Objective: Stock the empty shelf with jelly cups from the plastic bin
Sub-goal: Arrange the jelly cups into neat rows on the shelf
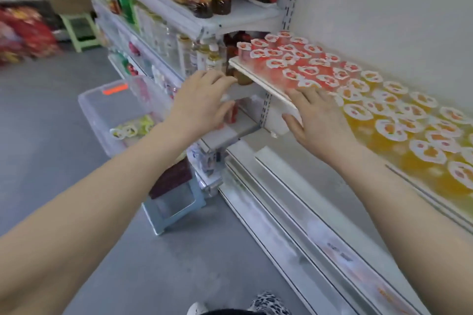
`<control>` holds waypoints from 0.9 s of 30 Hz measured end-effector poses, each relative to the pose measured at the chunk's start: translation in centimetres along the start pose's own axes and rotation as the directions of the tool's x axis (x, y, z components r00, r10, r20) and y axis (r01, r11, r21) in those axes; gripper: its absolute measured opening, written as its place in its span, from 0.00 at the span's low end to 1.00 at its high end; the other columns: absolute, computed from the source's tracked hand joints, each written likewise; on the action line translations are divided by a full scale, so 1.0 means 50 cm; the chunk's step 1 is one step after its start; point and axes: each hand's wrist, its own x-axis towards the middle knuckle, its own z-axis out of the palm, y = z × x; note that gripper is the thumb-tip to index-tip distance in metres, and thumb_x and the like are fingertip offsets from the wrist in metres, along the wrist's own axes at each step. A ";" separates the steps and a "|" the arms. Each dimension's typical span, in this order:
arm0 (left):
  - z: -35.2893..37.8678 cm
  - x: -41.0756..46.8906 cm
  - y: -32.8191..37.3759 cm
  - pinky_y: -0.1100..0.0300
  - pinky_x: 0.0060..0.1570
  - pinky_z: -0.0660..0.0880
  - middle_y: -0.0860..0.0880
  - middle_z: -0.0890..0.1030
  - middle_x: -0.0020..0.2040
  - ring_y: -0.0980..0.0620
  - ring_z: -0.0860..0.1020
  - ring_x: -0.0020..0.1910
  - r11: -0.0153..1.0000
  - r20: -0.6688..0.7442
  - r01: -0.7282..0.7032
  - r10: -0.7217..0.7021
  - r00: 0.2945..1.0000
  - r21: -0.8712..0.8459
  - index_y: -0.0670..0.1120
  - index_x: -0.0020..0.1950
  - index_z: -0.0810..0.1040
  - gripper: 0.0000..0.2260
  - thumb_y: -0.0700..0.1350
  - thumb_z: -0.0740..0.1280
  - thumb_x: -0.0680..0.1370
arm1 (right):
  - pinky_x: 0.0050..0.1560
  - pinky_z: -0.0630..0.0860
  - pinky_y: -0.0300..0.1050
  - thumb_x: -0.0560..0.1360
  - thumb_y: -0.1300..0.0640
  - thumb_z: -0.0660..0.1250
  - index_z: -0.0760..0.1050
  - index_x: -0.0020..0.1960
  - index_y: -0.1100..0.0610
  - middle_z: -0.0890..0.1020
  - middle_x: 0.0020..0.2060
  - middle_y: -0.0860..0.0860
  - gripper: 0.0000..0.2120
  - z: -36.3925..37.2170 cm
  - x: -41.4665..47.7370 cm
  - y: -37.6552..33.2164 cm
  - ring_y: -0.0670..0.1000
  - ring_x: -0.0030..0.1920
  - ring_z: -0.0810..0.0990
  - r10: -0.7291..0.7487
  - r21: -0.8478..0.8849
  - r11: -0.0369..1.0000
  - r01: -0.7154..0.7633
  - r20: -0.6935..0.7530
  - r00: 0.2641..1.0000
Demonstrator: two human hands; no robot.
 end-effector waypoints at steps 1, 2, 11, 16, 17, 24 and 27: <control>-0.001 -0.021 -0.038 0.47 0.57 0.71 0.41 0.79 0.57 0.38 0.75 0.56 0.999 0.005 0.037 -0.037 0.999 0.007 0.42 0.64 0.77 0.19 0.45 0.71 0.75 | 0.54 0.73 0.57 0.77 0.48 0.58 0.71 0.67 0.62 0.78 0.57 0.60 0.25 0.024 0.022 -0.028 0.64 0.55 0.75 -0.030 0.018 0.999 0.030 0.016 0.999; 0.001 -0.040 -0.075 0.47 0.57 0.71 0.41 0.79 0.58 0.38 0.75 0.56 0.997 0.015 0.082 -0.082 0.996 0.012 0.43 0.65 0.77 0.19 0.45 0.71 0.75 | 0.56 0.73 0.57 0.77 0.48 0.58 0.71 0.68 0.62 0.77 0.58 0.60 0.25 0.046 0.044 -0.055 0.63 0.56 0.75 -0.060 0.033 0.998 0.059 0.034 0.998; 0.050 -0.210 -0.343 0.46 0.59 0.70 0.42 0.78 0.60 0.37 0.74 0.58 0.866 0.101 0.495 -0.500 0.860 0.067 0.44 0.67 0.75 0.19 0.44 0.69 0.76 | 0.59 0.73 0.56 0.75 0.52 0.63 0.72 0.67 0.62 0.78 0.58 0.59 0.23 0.259 0.217 -0.236 0.62 0.57 0.76 -0.320 0.229 0.929 0.289 0.111 0.941; 0.113 -0.267 -0.449 0.47 0.58 0.72 0.46 0.77 0.63 0.39 0.72 0.60 0.736 0.151 0.668 -0.677 0.721 0.110 0.47 0.69 0.73 0.19 0.44 0.67 0.78 | 0.63 0.70 0.54 0.77 0.49 0.58 0.72 0.68 0.60 0.78 0.59 0.57 0.24 0.399 0.342 -0.312 0.60 0.59 0.75 -0.453 0.375 0.854 0.362 0.192 0.871; 0.129 -0.272 -0.469 0.48 0.58 0.72 0.46 0.76 0.64 0.40 0.72 0.61 0.711 0.159 0.693 -0.703 0.693 0.121 0.47 0.70 0.73 0.19 0.45 0.67 0.78 | 0.64 0.70 0.55 0.78 0.50 0.60 0.70 0.69 0.60 0.77 0.61 0.57 0.23 0.427 0.371 -0.325 0.60 0.60 0.74 -0.473 0.400 0.841 0.364 0.217 0.854; 0.249 -0.258 -0.580 0.48 0.57 0.73 0.44 0.79 0.59 0.38 0.75 0.57 0.664 0.202 0.737 -0.745 0.636 0.128 0.44 0.66 0.76 0.20 0.40 0.71 0.75 | 0.68 0.65 0.50 0.79 0.54 0.63 0.63 0.75 0.54 0.70 0.70 0.53 0.25 0.610 0.552 -0.412 0.57 0.68 0.69 -0.638 0.491 0.766 0.416 0.497 0.588; 0.301 -0.258 -0.614 0.47 0.57 0.75 0.43 0.80 0.55 0.38 0.77 0.54 0.657 0.209 0.740 -0.751 0.627 0.143 0.43 0.63 0.79 0.19 0.38 0.74 0.72 | 0.67 0.66 0.49 0.78 0.56 0.66 0.65 0.74 0.52 0.70 0.71 0.53 0.26 0.699 0.586 -0.466 0.56 0.69 0.70 -0.677 0.501 0.730 0.464 0.622 0.393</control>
